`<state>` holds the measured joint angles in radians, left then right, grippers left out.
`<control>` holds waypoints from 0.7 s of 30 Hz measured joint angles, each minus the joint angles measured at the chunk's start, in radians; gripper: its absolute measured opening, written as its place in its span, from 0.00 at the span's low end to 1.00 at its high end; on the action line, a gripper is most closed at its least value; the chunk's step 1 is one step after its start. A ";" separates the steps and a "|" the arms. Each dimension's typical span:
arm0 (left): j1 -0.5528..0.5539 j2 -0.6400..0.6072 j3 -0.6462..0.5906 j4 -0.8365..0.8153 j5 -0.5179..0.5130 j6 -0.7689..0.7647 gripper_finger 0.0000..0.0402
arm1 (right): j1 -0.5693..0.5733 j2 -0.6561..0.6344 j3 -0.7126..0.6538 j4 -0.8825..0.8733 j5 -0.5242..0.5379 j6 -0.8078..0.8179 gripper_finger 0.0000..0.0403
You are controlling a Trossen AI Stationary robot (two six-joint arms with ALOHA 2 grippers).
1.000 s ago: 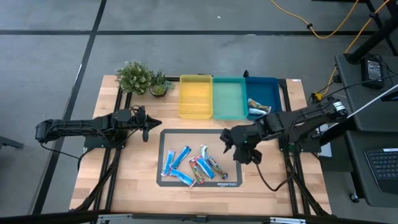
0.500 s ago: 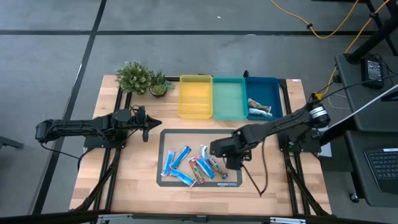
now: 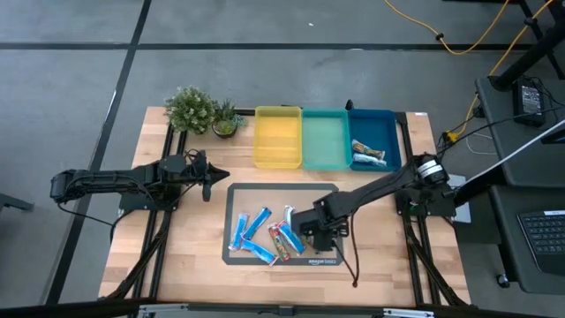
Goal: Pick and place Granola Bars by type
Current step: Put the blue granola bar into green bin
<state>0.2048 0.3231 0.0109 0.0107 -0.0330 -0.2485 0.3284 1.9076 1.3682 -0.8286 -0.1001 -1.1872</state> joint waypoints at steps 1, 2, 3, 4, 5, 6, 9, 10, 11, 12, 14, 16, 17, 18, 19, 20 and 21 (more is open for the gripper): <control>0.000 0.000 0.000 0.000 0.000 0.000 0.02 | 0.006 0.008 0.000 0.011 -0.004 0.000 0.63; 0.000 0.000 0.000 0.000 0.000 0.000 0.02 | 0.012 0.016 0.000 0.022 -0.004 0.000 0.63; 0.000 0.000 0.000 0.000 0.000 0.000 0.02 | 0.018 0.025 0.000 0.032 -0.007 -0.001 0.63; 0.000 0.000 0.000 0.000 0.000 0.000 0.02 | 0.024 0.033 0.000 0.042 -0.007 -0.001 0.63; 0.000 0.000 0.000 0.000 0.000 0.000 0.02 | 0.030 0.041 0.000 0.049 -0.007 -0.002 0.63; 0.000 0.000 0.000 0.000 0.000 0.000 0.03 | 0.033 0.052 0.000 0.059 -0.008 -0.003 0.63; 0.000 0.000 0.000 0.000 0.000 0.000 0.03 | 0.041 0.071 0.000 0.080 -0.009 -0.003 0.63; 0.000 0.000 0.000 0.000 0.000 0.000 0.03 | 0.041 0.076 0.000 0.086 -0.009 -0.003 0.63; 0.000 0.000 0.000 0.000 0.000 0.000 0.03 | 0.040 0.081 0.000 0.088 -0.009 -0.003 0.63; 0.000 0.000 0.000 0.000 0.000 0.000 0.03 | 0.040 0.084 0.000 0.089 -0.009 -0.003 0.63; 0.000 0.000 0.000 0.000 0.000 0.000 0.03 | 0.039 0.093 0.000 0.099 -0.007 -0.003 0.63; 0.000 0.000 0.000 0.000 0.000 0.000 0.03 | 0.038 0.098 0.000 0.106 -0.006 -0.003 0.62; 0.000 0.000 0.000 0.000 0.000 0.000 0.03 | 0.038 0.098 0.000 0.106 -0.007 -0.002 0.62; 0.000 0.000 0.000 0.000 0.000 0.000 0.03 | 0.038 0.099 0.000 0.112 -0.013 -0.002 0.61; 0.000 0.000 0.000 0.000 0.000 0.000 0.03 | 0.038 0.102 0.000 0.116 -0.020 -0.001 0.60; 0.000 0.000 0.000 0.000 0.000 0.000 0.03 | 0.038 0.104 0.000 0.115 -0.024 -0.001 0.58; 0.000 0.000 0.000 0.000 0.000 0.000 0.03 | 0.038 0.105 0.000 0.115 -0.025 -0.001 0.57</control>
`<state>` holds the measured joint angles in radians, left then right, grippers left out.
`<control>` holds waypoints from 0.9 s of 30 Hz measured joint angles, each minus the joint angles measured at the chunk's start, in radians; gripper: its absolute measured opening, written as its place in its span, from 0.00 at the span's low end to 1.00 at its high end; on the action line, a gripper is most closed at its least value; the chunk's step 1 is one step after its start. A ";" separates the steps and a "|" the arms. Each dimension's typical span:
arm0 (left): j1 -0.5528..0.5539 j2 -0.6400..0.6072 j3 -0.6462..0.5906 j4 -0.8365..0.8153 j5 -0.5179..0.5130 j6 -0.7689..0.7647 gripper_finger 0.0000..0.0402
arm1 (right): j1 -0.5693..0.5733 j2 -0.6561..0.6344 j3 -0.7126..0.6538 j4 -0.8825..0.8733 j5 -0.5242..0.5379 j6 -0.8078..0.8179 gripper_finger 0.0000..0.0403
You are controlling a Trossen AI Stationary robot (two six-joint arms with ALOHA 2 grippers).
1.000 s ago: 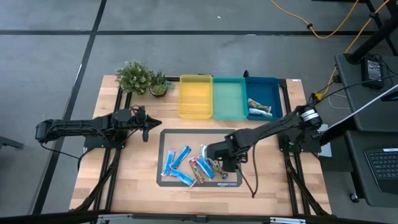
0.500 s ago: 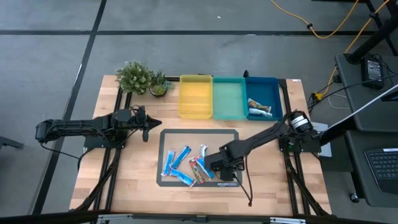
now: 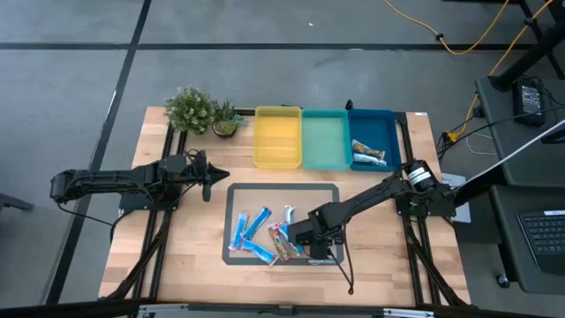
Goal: Pick and place Granola Bars by type
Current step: Put the blue granola bar into green bin
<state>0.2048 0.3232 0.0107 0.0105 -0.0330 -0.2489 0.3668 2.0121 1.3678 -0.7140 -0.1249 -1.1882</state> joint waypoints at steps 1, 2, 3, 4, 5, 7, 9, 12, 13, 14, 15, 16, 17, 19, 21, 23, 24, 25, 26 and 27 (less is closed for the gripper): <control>0.000 0.000 0.000 0.000 0.000 0.000 0.03 | 0.000 0.000 0.000 0.002 0.000 0.000 0.55; 0.000 0.000 0.000 0.000 0.000 0.000 0.03 | 0.000 0.000 0.000 0.005 0.000 0.001 0.53; 0.000 0.000 0.000 0.000 0.000 0.000 0.03 | 0.000 0.000 0.000 0.008 0.000 0.001 0.51; 0.000 0.000 0.000 0.000 0.000 0.000 0.03 | -0.002 0.000 0.000 0.013 0.000 0.006 0.49; 0.000 0.000 0.000 0.000 0.000 0.000 0.03 | -0.002 0.000 0.000 0.014 0.000 0.008 0.46; 0.000 0.000 0.000 0.000 0.000 0.000 0.03 | -0.004 0.000 0.000 0.015 0.000 0.030 0.41; 0.000 0.000 0.000 0.000 0.000 0.000 0.03 | -0.006 0.000 0.000 0.015 0.000 0.045 0.35; 0.000 0.000 0.000 0.000 0.000 0.000 0.03 | -0.008 0.000 0.000 0.015 0.029 0.089 0.28; 0.000 0.000 0.000 0.000 0.000 0.000 0.03 | -0.008 0.000 0.000 0.015 0.052 0.108 0.25; 0.000 0.000 0.000 0.000 0.000 0.000 0.03 | -0.007 0.000 0.000 0.014 0.079 0.119 0.24; 0.000 0.000 0.000 0.000 0.000 0.000 0.03 | -0.006 0.000 0.000 0.014 0.105 0.135 0.22; 0.000 0.000 0.000 0.000 0.000 0.000 0.02 | -0.007 0.000 0.000 0.012 0.127 0.141 0.20; 0.000 0.000 0.000 0.000 0.000 0.000 0.02 | -0.008 -0.001 0.001 0.008 0.144 0.147 0.19; 0.000 0.000 0.000 0.000 0.000 0.000 0.02 | -0.012 -0.001 0.014 -0.019 0.177 0.164 0.16; 0.000 0.000 0.000 0.000 0.000 0.000 0.02 | -0.017 -0.001 0.040 -0.062 0.207 0.180 0.13; 0.000 0.000 0.000 0.000 0.000 0.000 0.02 | -0.023 -0.001 0.072 -0.079 0.237 0.212 0.11; 0.000 0.000 0.000 0.000 0.000 0.000 0.02 | -0.026 -0.001 0.091 -0.088 0.250 0.223 0.09; 0.000 0.000 0.000 0.000 0.000 0.000 0.02 | -0.027 -0.001 0.111 -0.104 0.258 0.240 0.08; 0.000 0.000 0.000 0.000 0.000 0.000 0.02 | -0.030 -0.001 0.133 -0.123 0.267 0.254 0.07; 0.000 0.000 0.000 0.000 0.000 0.000 0.02 | -0.035 -0.001 0.157 -0.140 0.270 0.270 0.06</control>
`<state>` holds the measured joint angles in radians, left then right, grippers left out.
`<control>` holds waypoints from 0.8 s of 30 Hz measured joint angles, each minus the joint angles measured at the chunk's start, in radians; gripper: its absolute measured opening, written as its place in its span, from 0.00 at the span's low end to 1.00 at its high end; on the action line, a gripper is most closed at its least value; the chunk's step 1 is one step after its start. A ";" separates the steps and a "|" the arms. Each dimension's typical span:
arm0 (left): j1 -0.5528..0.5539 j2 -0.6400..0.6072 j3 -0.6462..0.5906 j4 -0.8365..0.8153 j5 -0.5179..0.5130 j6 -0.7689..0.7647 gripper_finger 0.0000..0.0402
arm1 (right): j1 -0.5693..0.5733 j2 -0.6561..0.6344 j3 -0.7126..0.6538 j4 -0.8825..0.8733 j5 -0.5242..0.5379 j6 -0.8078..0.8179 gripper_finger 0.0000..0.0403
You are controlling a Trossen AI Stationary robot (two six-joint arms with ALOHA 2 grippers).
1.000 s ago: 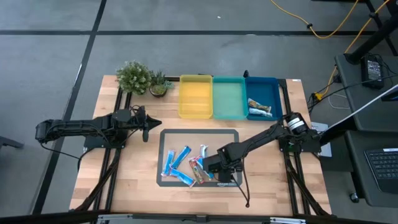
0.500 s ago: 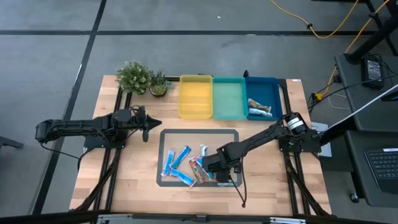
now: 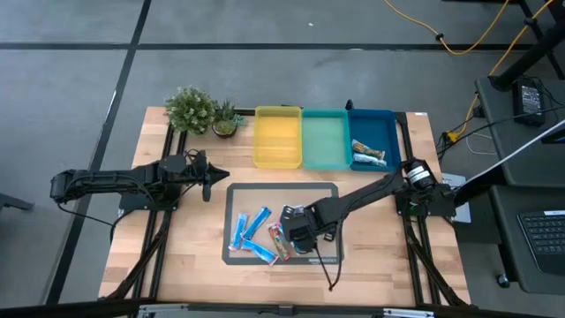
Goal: Pick and place Granola Bars by type
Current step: Put the blue granola bar into green bin
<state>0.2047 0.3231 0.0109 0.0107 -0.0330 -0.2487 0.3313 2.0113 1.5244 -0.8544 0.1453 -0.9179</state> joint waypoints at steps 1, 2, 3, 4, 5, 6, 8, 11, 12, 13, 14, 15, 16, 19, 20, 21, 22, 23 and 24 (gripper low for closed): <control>0.000 0.000 0.000 0.000 0.000 0.000 0.03 | -0.007 0.000 0.024 -0.010 -0.002 0.013 0.05; 0.000 0.000 0.000 0.000 0.000 0.000 0.03 | -0.016 0.000 0.049 -0.022 -0.001 0.032 0.04; 0.000 0.000 0.000 0.000 0.000 0.000 0.03 | -0.024 0.000 0.074 -0.039 0.001 0.057 0.04; 0.000 0.000 0.000 0.000 0.000 0.000 0.03 | -0.032 0.000 0.100 -0.058 0.006 0.084 0.04; 0.000 0.000 0.000 0.000 0.000 0.000 0.03 | -0.039 0.000 0.126 -0.077 0.012 0.114 0.04; 0.000 0.000 0.000 0.000 0.000 0.000 0.03 | -0.047 0.000 0.153 -0.091 0.016 0.152 0.04; 0.000 0.000 0.000 0.000 0.000 0.000 0.03 | -0.062 0.000 0.205 -0.124 0.021 0.236 0.04; 0.000 0.000 0.000 0.000 0.000 0.000 0.03 | -0.091 0.000 0.280 -0.195 0.020 0.374 0.04; 0.000 0.000 0.000 0.000 0.000 0.000 0.03 | -0.101 0.000 0.304 -0.216 0.022 0.411 0.04; 0.000 0.000 0.000 0.000 0.000 0.000 0.03 | -0.112 0.000 0.326 -0.239 0.023 0.450 0.04; 0.000 0.000 0.000 0.000 0.000 0.000 0.03 | -0.119 0.000 0.349 -0.267 0.026 0.489 0.04; 0.000 0.000 0.000 0.000 0.000 0.000 0.03 | -0.127 0.000 0.371 -0.291 0.027 0.526 0.04; 0.000 0.000 0.000 0.000 0.000 0.000 0.03 | -0.133 0.000 0.393 -0.311 0.026 0.558 0.04; 0.000 0.000 0.000 0.000 0.000 0.000 0.03 | -0.151 0.000 0.451 -0.387 0.020 0.624 0.04; 0.000 0.000 0.000 0.000 0.000 0.000 0.03 | -0.157 0.000 0.468 -0.410 0.020 0.633 0.04; 0.000 0.000 0.000 0.000 0.000 0.000 0.02 | -0.164 0.000 0.485 -0.431 0.019 0.644 0.04; 0.000 0.000 0.000 0.000 0.000 0.000 0.02 | -0.171 0.000 0.502 -0.453 0.019 0.649 0.04; 0.000 0.000 0.000 0.000 0.000 0.000 0.02 | -0.178 0.000 0.520 -0.478 0.019 0.651 0.04; 0.000 0.000 0.000 0.000 0.000 0.000 0.02 | -0.185 0.000 0.535 -0.501 0.019 0.652 0.04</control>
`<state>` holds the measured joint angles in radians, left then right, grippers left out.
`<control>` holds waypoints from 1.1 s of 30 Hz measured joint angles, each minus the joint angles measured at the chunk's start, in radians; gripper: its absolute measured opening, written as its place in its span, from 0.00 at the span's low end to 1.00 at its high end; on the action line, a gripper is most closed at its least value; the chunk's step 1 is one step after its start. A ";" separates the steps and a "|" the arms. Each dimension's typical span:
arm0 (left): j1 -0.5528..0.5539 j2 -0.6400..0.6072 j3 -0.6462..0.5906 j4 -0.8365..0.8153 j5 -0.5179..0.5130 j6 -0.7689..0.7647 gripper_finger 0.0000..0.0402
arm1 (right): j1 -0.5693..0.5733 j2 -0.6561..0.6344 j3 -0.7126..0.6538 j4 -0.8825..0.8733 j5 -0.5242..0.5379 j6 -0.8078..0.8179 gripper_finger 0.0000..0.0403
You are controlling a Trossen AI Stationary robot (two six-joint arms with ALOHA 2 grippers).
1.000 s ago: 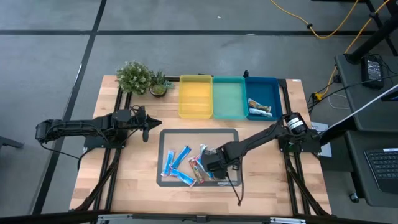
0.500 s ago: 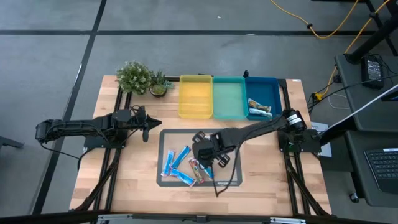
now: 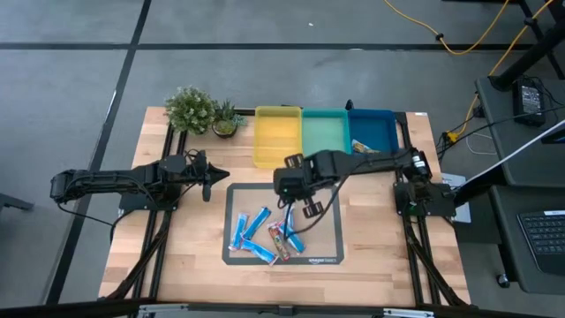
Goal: Pick and place Granola Bars by type
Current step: Put the blue granola bar into green bin
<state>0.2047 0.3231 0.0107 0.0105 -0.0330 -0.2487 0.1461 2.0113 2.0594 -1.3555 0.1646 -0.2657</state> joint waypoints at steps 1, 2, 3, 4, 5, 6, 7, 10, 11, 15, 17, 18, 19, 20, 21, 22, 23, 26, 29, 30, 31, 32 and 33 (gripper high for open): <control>0.000 0.000 0.000 0.000 0.000 0.000 0.02 | -0.009 0.000 0.015 -0.022 0.000 0.000 0.04; 0.000 0.000 0.000 0.000 0.000 0.000 0.02 | -0.020 0.000 0.031 -0.046 0.000 0.003 0.04; 0.000 0.000 0.000 0.000 0.000 0.000 0.02 | -0.031 0.000 0.048 -0.069 -0.002 0.007 0.04; 0.000 0.000 0.000 0.000 0.000 0.000 0.03 | -0.043 0.000 0.067 -0.092 -0.004 0.018 0.04; 0.000 0.000 0.000 0.000 0.000 0.000 0.03 | -0.057 0.000 0.087 -0.112 -0.005 0.026 0.04; 0.000 0.000 0.000 0.000 0.000 0.000 0.03 | -0.073 0.000 0.106 -0.130 -0.005 0.029 0.04; 0.000 0.000 0.000 0.000 0.000 0.000 0.03 | -0.087 0.000 0.127 -0.146 -0.004 0.031 0.04; 0.000 0.000 0.000 0.000 0.000 0.000 0.03 | -0.128 0.000 0.201 -0.183 -0.001 0.047 0.05; 0.000 0.000 0.000 0.000 0.000 0.000 0.03 | -0.143 0.000 0.228 -0.194 -0.002 0.050 0.05; 0.000 0.000 0.000 0.000 0.000 0.000 0.03 | -0.210 -0.017 0.296 -0.203 -0.001 0.071 0.05; 0.000 0.000 0.000 0.000 0.000 0.000 0.03 | -0.255 -0.052 0.277 -0.208 -0.001 0.084 0.05; 0.000 0.000 0.000 0.000 0.000 0.000 0.03 | -0.280 -0.070 0.278 -0.212 -0.001 0.100 0.05; 0.000 0.000 0.000 0.000 0.000 0.000 0.03 | -0.306 -0.083 0.278 -0.216 0.000 0.112 0.05; 0.000 0.000 0.000 0.000 0.000 0.000 0.03 | -0.333 -0.092 0.278 -0.219 0.000 0.126 0.05; 0.000 0.000 0.000 0.000 0.000 0.000 0.03 | -0.361 -0.108 0.277 -0.217 -0.004 0.131 0.05; 0.000 0.000 0.000 0.001 0.000 0.000 0.03 | -0.388 -0.117 0.277 -0.217 -0.005 0.132 0.05; 0.000 0.000 0.000 0.003 0.000 0.000 0.03 | -0.415 -0.129 0.277 -0.215 -0.002 0.132 0.05; 0.000 0.000 0.000 0.003 0.000 0.000 0.02 | -0.504 -0.147 0.279 -0.216 -0.004 0.160 0.05; 0.000 0.000 0.000 0.002 0.000 0.000 0.02 | -0.559 -0.143 0.276 -0.216 -0.029 0.185 0.05; 0.000 0.000 0.000 0.002 0.000 0.000 0.02 | -0.566 -0.143 0.276 -0.216 -0.035 0.187 0.05; 0.000 0.000 0.000 0.002 0.000 0.000 0.02 | -0.569 -0.145 0.277 -0.216 -0.039 0.187 0.05; 0.000 0.000 0.000 0.001 0.000 0.000 0.03 | -0.570 -0.146 0.277 -0.216 -0.039 0.190 0.05; 0.000 0.000 0.000 0.001 0.000 0.000 0.03 | -0.574 -0.146 0.277 -0.216 -0.037 0.200 0.05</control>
<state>0.2050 0.3233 0.0107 0.0119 -0.0330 -0.2488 -0.4276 1.8648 2.3360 -1.5715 0.1275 -0.0658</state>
